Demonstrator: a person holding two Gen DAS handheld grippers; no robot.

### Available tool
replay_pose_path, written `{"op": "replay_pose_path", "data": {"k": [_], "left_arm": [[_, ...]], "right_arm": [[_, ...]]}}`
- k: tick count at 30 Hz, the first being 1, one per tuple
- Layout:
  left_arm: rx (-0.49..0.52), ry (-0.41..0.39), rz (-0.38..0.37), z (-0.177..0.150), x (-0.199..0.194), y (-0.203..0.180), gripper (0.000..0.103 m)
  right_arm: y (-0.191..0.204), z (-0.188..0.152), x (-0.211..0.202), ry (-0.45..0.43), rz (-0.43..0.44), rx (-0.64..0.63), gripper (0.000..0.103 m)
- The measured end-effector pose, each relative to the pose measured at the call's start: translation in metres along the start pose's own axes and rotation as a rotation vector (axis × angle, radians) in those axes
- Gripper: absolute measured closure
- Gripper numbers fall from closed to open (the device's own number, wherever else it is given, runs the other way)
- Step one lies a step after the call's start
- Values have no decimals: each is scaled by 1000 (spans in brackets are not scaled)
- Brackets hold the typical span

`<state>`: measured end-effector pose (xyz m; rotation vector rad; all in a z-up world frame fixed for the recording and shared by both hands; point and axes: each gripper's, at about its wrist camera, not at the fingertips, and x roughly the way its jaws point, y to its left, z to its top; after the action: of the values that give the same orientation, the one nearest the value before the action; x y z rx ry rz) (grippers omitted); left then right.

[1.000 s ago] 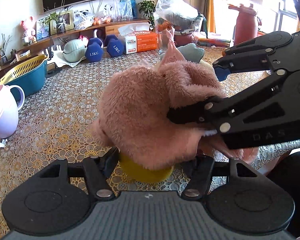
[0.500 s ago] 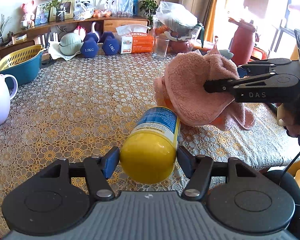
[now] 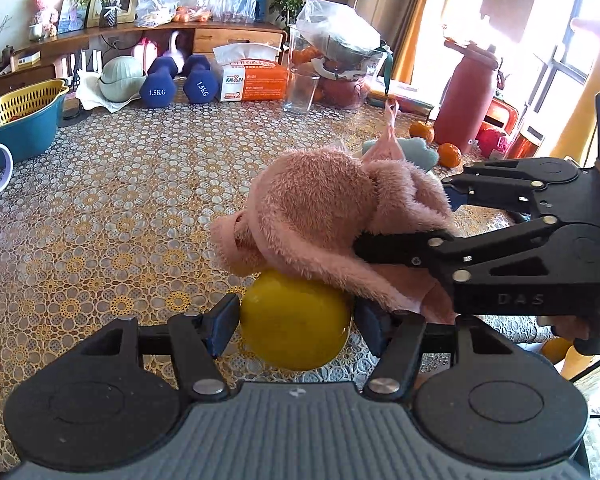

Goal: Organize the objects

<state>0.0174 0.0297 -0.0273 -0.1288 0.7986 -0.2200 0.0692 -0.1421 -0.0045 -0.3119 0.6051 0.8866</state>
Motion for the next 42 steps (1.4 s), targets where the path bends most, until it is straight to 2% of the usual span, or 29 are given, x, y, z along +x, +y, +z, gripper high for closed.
{"op": "replay_pose_path", "data": {"k": [5, 9, 12, 15, 18, 21, 25, 29, 32, 36, 40, 42], "left_arm": [[3, -5, 2, 3, 1, -1, 41], [-15, -4, -1, 5, 1, 3, 41], [-59, -7, -9, 7, 1, 12, 41], [-94, -4, -10, 9, 2, 19, 41], [-124, -1, -22, 9, 3, 24, 41], [-154, 10, -35, 8, 5, 29, 41], [-164, 20, -43, 7, 6, 31, 41], [-160, 21, -47, 7, 6, 31, 41], [-161, 8, -58, 6, 6, 34, 41], [-204, 2, -70, 5, 7, 43, 41], [-232, 3, -66, 7, 9, 49, 41], [-239, -2, -60, 12, 11, 50, 41]], "right_arm": [[-19, -6, 18, 29, -64, 40, 59], [-35, -16, 25, 64, -165, 33, 59], [-46, -24, 21, 76, -240, 36, 59], [-55, -26, 8, 53, -256, 76, 59], [-50, -22, -8, 3, -215, 84, 59], [-32, -14, -18, -38, -116, 46, 59], [-11, -10, -10, -23, 23, 20, 59], [-6, -12, 7, 8, 0, 9, 59], [-16, -12, 16, 23, -46, 23, 59], [-32, -17, 24, 66, -166, 7, 59], [-50, -27, 17, 93, -282, -10, 59], [-58, -30, 8, 90, -302, 5, 59]]}}
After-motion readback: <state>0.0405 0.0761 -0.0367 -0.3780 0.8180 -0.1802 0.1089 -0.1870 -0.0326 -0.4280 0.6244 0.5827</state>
